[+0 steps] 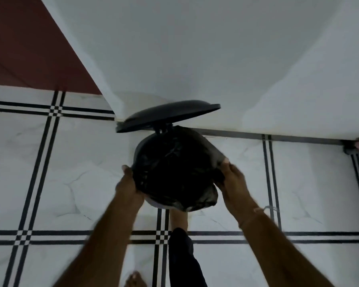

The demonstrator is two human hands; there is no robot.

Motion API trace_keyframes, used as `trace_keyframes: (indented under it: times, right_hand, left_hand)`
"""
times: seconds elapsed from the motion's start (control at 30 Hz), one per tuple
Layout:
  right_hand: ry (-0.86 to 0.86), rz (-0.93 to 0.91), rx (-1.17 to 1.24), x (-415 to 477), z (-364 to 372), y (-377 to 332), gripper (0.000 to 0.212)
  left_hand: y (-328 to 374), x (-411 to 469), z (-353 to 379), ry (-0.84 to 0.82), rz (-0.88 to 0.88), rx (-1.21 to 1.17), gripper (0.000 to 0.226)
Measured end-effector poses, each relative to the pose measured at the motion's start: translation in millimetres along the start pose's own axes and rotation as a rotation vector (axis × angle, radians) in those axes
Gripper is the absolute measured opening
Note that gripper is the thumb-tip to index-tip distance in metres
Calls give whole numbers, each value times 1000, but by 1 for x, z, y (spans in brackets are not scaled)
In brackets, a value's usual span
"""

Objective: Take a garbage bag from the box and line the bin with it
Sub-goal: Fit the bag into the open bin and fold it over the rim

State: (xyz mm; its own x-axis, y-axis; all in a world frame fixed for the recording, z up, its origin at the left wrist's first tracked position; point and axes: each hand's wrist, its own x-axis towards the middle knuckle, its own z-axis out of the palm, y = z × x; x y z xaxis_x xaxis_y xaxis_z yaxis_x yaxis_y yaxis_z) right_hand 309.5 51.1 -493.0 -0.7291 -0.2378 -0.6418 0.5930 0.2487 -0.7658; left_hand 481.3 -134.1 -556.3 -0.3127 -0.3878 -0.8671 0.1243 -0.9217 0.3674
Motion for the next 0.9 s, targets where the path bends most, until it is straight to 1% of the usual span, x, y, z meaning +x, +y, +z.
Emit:
trace_keyframes:
  times: [0.1,0.17,0.2,0.27,0.3,0.4,0.47,0.57,0.6,0.67,0.7,0.77,0.8,0.83,0.87,0.9]
  right_hand:
    - [10,21,-16,33,7,-3,44]
    - [20,57,-48,52,14,-4,36]
    - [31,79,-66,60,16,-4,33]
    - [51,130,-89,79,19,-2,28]
    - [55,157,-83,90,20,-1,26]
    - [68,221,30,116,20,-2,22]
    - [63,265,179,131,18,-4,23]
    - [44,308,330,152,9,-4,26]
    - [39,312,347,159,4,-2,26]
    - [41,346,354,167,-5,7,25]
    - [39,367,341,167,-9,13,24]
    - [47,395,315,166,-19,26,21]
    - [39,390,324,163,-23,29,18]
    - [26,367,367,162,-26,30,15]
    - [20,329,400,162,-31,29,15]
    - [18,282,392,162,-34,25,19]
  left_hand:
    - [28,24,-38,135,45,65,68]
    - [36,40,-53,168,24,91,74]
    - [39,46,-57,147,14,95,74]
    - [41,54,-58,135,18,111,64]
    - [43,57,-55,137,32,132,64]
    - [50,80,-56,203,53,119,71]
    - [53,97,-55,200,11,91,72]
    - [57,105,-42,204,19,66,61]
    - [58,106,-35,218,42,39,56]
    - [56,116,-39,235,-8,-70,42]
    - [52,115,-39,233,-19,-87,35]
    - [46,119,-45,197,21,-128,29]
    - [44,116,-43,138,45,-137,35]
    - [44,114,-41,72,66,-99,46]
    - [47,107,-37,-27,80,-51,58]
    - [52,100,-30,-102,95,2,63]
